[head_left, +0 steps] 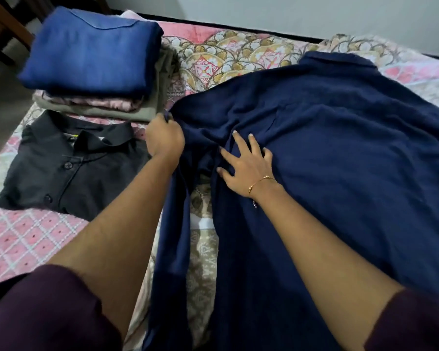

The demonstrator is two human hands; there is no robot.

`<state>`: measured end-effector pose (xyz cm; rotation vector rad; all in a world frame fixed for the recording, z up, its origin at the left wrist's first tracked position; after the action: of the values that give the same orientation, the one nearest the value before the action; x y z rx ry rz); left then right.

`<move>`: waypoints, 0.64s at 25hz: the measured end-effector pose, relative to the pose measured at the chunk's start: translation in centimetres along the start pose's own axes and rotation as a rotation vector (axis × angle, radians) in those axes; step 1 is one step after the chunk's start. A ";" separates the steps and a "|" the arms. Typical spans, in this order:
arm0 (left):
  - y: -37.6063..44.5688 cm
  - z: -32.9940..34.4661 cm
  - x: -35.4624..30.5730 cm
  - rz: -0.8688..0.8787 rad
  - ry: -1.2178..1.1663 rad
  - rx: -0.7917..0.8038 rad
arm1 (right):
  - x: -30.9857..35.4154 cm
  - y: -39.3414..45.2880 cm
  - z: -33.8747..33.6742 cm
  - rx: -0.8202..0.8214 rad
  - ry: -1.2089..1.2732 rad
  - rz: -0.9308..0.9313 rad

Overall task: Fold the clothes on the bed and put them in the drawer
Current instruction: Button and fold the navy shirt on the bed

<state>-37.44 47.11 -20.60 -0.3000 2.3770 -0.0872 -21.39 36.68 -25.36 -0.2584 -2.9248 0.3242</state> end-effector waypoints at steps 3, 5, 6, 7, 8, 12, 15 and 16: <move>0.2 0.0 -2.2 0.062 -0.009 -0.009 | 0.8 1.6 -0.2 0.153 -0.007 0.055; 0.4 0.1 -3.2 0.088 -0.021 -0.025 | 1.0 2.3 0.4 0.286 0.040 0.118; 0.5 0.0 -3.8 0.107 -0.005 -0.039 | 1.1 2.6 0.6 0.316 0.071 0.149; 0.7 -0.3 -4.2 0.121 0.013 -0.056 | 1.6 2.7 0.5 0.282 0.084 0.150; 0.9 -0.8 -4.4 0.121 0.025 -0.075 | 2.4 2.9 -0.3 0.175 0.079 0.119; 2.1 -2.7 -5.2 0.175 0.061 -0.144 | 4.1 2.2 -6.0 -0.403 -0.041 0.058; 0.9 -2.9 -6.6 0.281 0.072 -0.147 | 3.5 3.5 -0.8 0.093 0.239 0.060; 0.5 -2.9 -7.0 0.296 0.023 -0.130 | 3.7 3.6 0.2 0.197 0.270 0.053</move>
<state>-34.52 49.19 -13.91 -0.0053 2.4275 0.2033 -24.49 40.81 -25.82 -0.3225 -2.6022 0.5362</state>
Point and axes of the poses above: each hand's wrist, its own y-axis towards the middle knuckle, its own z-axis out of the palm, x = y × z, the point moved 10 cm from there along y, towards the middle knuckle, and after that the axes turned 3 degrees about y, right-handed, at the moved point
